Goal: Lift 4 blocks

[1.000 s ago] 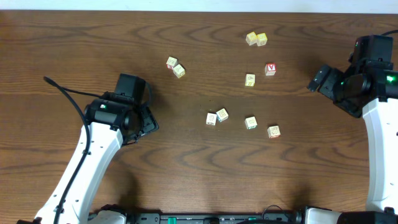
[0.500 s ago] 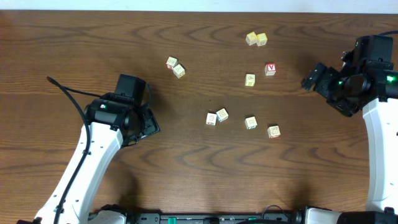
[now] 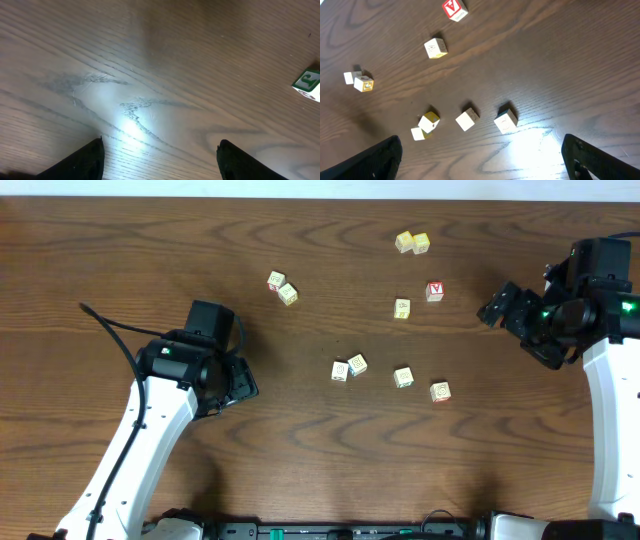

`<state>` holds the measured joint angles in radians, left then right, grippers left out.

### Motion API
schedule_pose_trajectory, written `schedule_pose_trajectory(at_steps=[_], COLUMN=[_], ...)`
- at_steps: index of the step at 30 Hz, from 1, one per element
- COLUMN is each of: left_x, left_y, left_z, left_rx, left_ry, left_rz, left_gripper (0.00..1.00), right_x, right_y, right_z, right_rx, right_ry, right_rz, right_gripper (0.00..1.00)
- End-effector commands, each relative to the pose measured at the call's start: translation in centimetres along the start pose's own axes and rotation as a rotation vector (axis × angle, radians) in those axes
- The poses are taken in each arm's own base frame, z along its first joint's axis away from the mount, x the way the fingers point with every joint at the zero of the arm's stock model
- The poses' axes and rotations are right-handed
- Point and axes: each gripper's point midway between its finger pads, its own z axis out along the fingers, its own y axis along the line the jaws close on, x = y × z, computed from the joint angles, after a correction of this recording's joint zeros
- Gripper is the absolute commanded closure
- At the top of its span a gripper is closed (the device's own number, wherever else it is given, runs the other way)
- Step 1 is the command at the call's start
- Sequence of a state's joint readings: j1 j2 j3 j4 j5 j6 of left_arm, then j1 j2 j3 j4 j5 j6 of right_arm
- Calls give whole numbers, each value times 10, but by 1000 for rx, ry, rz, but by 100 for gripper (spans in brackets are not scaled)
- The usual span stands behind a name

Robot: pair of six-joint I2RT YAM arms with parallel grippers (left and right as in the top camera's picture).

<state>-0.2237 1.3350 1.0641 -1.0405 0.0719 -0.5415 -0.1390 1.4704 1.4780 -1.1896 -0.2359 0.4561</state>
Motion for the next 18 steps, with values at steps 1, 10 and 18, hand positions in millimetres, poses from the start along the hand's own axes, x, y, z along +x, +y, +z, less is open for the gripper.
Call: schedule_pose_trajectory(at_steps=[1, 10, 18], left_x=[5, 17, 21], left_y=[3, -41, -47], left_z=[5, -1, -3], left_rx=[-9, 247, 279], left_ry=[25, 94, 109], left_rz=[15, 220, 227], left_gripper=[28, 28, 28], right_x=[2, -8, -16], right_y=[9, -10, -32], right_z=[-6, -6, 9], right_rx=[-20, 91, 194], right_ry=[-8, -59, -103], right_rz=[-21, -110, -104], right_gripper=[1, 1, 1])
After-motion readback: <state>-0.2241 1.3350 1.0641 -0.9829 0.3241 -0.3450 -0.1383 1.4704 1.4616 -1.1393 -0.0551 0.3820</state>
